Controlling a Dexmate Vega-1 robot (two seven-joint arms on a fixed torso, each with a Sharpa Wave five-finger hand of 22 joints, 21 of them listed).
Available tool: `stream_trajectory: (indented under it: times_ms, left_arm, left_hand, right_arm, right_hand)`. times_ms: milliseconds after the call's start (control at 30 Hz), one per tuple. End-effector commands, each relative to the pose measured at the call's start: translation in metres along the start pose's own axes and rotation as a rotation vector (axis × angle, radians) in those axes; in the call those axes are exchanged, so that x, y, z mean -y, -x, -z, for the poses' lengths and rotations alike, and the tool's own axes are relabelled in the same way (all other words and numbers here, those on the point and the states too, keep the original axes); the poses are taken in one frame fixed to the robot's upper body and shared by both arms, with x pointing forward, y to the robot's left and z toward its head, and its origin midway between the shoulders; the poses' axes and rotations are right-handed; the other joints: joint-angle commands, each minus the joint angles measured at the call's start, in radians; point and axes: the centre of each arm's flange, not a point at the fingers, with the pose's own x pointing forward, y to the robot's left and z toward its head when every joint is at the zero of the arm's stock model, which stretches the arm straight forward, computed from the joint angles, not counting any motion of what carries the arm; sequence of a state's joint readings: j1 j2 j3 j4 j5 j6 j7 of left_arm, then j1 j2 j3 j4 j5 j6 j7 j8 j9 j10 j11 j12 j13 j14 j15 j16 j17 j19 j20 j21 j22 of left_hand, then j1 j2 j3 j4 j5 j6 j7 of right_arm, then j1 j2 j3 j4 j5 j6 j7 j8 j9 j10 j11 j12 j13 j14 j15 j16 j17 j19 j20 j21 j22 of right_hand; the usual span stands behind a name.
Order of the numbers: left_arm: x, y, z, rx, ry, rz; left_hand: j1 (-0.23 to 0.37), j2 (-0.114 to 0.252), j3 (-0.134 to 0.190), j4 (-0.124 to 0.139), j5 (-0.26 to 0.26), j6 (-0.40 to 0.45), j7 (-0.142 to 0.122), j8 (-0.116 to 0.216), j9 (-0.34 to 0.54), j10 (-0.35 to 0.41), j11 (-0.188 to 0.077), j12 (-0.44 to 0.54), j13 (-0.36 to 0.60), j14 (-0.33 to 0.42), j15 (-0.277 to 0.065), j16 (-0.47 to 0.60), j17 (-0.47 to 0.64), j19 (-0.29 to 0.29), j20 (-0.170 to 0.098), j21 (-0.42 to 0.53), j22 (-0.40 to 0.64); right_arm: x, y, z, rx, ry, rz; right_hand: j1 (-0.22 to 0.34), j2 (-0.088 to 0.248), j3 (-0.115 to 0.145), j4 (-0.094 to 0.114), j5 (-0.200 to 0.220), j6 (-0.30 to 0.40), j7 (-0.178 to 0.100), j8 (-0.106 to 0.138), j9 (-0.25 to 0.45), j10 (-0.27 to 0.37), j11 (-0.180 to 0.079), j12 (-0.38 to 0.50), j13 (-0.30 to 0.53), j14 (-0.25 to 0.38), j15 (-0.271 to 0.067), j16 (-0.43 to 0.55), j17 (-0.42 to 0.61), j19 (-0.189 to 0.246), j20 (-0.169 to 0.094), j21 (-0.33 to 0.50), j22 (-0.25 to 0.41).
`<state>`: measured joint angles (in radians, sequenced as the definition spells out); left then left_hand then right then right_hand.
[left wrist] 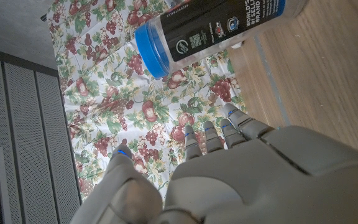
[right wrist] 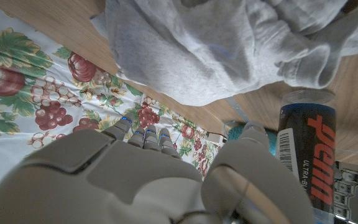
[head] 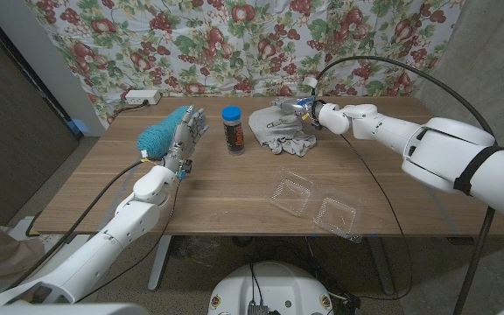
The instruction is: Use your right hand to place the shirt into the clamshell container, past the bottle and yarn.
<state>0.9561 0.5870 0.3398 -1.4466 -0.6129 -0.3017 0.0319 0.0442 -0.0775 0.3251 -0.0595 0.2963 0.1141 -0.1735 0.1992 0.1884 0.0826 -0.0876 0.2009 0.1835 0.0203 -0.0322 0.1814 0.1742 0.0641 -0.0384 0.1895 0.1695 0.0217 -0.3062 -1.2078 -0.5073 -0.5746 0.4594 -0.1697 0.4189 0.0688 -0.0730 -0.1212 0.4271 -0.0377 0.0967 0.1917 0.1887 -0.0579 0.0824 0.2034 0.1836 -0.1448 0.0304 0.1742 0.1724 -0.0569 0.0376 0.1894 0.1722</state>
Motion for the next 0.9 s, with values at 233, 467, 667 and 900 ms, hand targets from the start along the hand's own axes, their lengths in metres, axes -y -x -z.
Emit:
stream_trajectory:
  times_ms: [233,467,667,900]
  left_arm:
    - [-0.0008,0.0017,-0.0009,-0.002,-0.002,0.003]
    - [0.0003,0.0021,-0.0012,-0.002,-0.002,0.003]
    - [0.0024,0.0019,0.0005,-0.006,0.001,0.008]
    - [0.0054,0.0023,0.0024,-0.013,0.004,0.011]
  left_hand:
    - [0.003,0.007,0.002,-0.008,-0.001,0.006,-0.001,-0.002,0.001,0.002,-0.001,-0.002,0.003,-0.002,-0.058,0.004,0.004,0.008,-0.037,0.004,0.006]
    - [0.003,0.007,0.002,-0.008,-0.002,0.006,0.000,-0.002,0.001,0.002,0.002,-0.002,0.003,-0.002,-0.058,0.004,0.004,0.008,-0.037,0.004,0.006]
    - [0.003,0.008,0.001,-0.009,-0.002,0.007,0.000,-0.001,0.001,0.002,0.001,-0.002,0.003,-0.001,-0.059,0.005,0.004,0.008,-0.037,0.004,0.006]
    - [0.003,0.008,0.001,-0.010,-0.003,0.011,0.001,0.000,0.001,0.001,0.003,-0.002,0.003,-0.002,-0.059,0.004,0.004,0.008,-0.038,0.004,0.006]
  right_arm:
    - [-0.0059,-0.0035,0.0027,-0.041,0.008,0.000]
    - [-0.0084,-0.0048,0.0038,-0.057,0.007,-0.015]
    - [-0.0108,-0.0049,0.0051,-0.072,0.002,-0.017]
    - [-0.0140,-0.0051,0.0050,-0.083,-0.006,-0.014]
  right_hand:
    - [-0.002,-0.007,-0.008,0.000,0.012,-0.002,0.007,0.003,0.001,-0.006,-0.002,0.003,0.003,-0.011,0.001,0.005,0.003,-0.002,-0.008,0.001,0.003]
    - [-0.002,-0.006,-0.009,0.001,0.014,-0.001,0.007,0.004,0.001,-0.005,0.002,0.004,0.003,-0.010,0.000,0.006,0.003,-0.001,-0.008,0.001,0.003]
    - [-0.003,-0.005,-0.009,0.002,0.016,-0.002,0.007,0.004,0.001,-0.008,-0.001,0.003,0.003,-0.010,0.000,0.006,0.003,-0.002,-0.008,0.001,0.003]
    - [-0.003,-0.004,-0.010,0.003,0.019,0.000,0.007,0.005,0.001,-0.003,0.001,0.006,0.003,-0.009,-0.001,0.007,0.003,0.000,-0.009,0.002,0.003]
